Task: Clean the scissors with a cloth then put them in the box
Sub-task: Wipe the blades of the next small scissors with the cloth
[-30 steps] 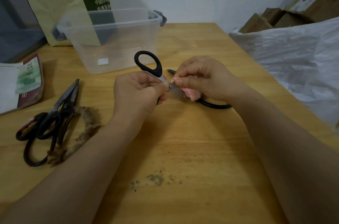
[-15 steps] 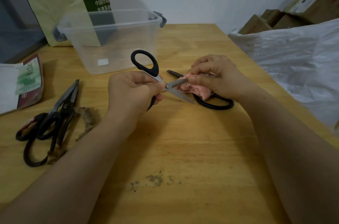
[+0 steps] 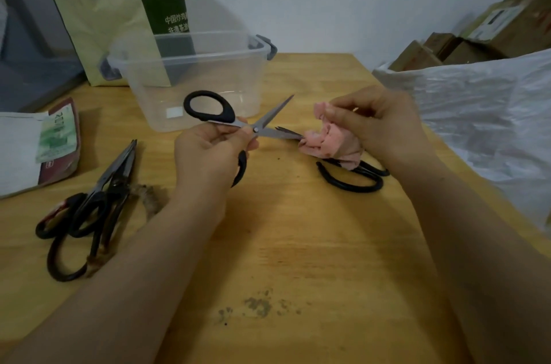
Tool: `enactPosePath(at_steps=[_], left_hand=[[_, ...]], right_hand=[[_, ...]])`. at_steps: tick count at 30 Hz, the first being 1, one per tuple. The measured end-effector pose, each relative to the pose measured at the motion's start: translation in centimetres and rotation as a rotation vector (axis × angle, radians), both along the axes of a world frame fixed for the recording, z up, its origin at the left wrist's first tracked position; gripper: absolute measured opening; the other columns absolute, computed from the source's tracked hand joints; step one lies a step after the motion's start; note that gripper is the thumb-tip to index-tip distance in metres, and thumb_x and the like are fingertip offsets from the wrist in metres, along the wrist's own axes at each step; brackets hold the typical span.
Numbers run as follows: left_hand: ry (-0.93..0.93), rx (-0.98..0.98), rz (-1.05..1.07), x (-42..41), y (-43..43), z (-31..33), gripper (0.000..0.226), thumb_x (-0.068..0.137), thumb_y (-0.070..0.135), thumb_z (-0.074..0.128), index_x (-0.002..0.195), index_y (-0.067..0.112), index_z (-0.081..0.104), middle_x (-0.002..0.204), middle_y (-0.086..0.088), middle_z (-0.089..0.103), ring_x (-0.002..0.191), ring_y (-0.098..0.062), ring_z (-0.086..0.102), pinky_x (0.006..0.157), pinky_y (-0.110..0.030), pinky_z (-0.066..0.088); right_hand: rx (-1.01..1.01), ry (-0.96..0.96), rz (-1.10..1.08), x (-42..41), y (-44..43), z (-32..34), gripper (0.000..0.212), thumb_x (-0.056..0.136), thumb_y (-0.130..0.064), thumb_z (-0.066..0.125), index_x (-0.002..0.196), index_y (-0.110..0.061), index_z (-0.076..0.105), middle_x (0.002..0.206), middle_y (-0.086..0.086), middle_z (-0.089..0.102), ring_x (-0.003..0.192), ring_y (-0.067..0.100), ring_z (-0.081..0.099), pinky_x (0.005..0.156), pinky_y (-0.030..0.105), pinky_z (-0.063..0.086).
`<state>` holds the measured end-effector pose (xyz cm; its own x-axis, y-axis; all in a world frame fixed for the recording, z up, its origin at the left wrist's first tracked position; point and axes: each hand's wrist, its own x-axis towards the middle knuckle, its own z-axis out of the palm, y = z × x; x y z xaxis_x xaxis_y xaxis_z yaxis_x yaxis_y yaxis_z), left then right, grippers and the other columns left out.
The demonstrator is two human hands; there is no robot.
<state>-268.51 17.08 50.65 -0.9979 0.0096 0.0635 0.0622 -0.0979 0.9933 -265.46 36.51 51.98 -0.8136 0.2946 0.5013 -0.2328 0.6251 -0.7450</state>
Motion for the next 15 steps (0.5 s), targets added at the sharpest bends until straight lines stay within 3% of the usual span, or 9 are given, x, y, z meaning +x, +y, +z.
enactPosePath(at_steps=[5, 11, 13, 15], left_hand=[[-0.022, 0.042, -0.088, 0.2, 0.4, -0.3, 0.007, 0.088, 0.011, 0.063, 0.085, 0.013, 0.068, 0.072, 0.003, 0.073, 0.086, -0.015, 0.071, 0.087, -0.031, 0.054], [-0.117, 0.160, -0.180, 0.4, 0.4, 0.0, 0.009, 0.091, 0.010, 0.058, 0.087, 0.011, 0.066, 0.082, -0.001, 0.075, 0.077, -0.012, 0.072, 0.073, -0.022, 0.057], [-0.122, 0.173, -0.163, 0.4, 0.5, 0.0, 0.009, 0.091, 0.010, 0.058, 0.088, 0.009, 0.066, 0.084, -0.004, 0.074, 0.075, -0.012, 0.072, 0.071, -0.022, 0.057], [-0.129, 0.197, -0.135, 0.4, 0.6, 0.0, 0.008, 0.091, 0.010, 0.058, 0.090, 0.007, 0.066, 0.084, -0.006, 0.073, 0.072, -0.011, 0.071, 0.068, -0.021, 0.057]], right_hand=[[0.014, -0.065, 0.092, 0.6, -2.5, 0.3, 0.015, 0.074, -0.018, 0.078, 0.085, -0.027, 0.071, 0.084, -0.006, 0.066, 0.067, -0.003, 0.057, 0.060, 0.008, 0.044], [0.037, -0.127, 0.018, 0.2, -3.2, -0.3, 0.015, 0.074, -0.027, 0.078, 0.089, -0.024, 0.075, 0.095, -0.010, 0.066, 0.075, 0.001, 0.055, 0.068, 0.015, 0.045], [0.037, -0.119, 0.013, 0.3, -3.3, -0.3, 0.019, 0.077, -0.025, 0.076, 0.095, -0.019, 0.076, 0.103, -0.004, 0.068, 0.086, 0.008, 0.060, 0.079, 0.024, 0.050], [0.002, -0.148, 0.032, 0.5, -3.6, -0.3, 0.017, 0.078, -0.022, 0.076, 0.095, -0.019, 0.076, 0.092, 0.000, 0.072, 0.086, 0.013, 0.065, 0.083, 0.035, 0.052]])
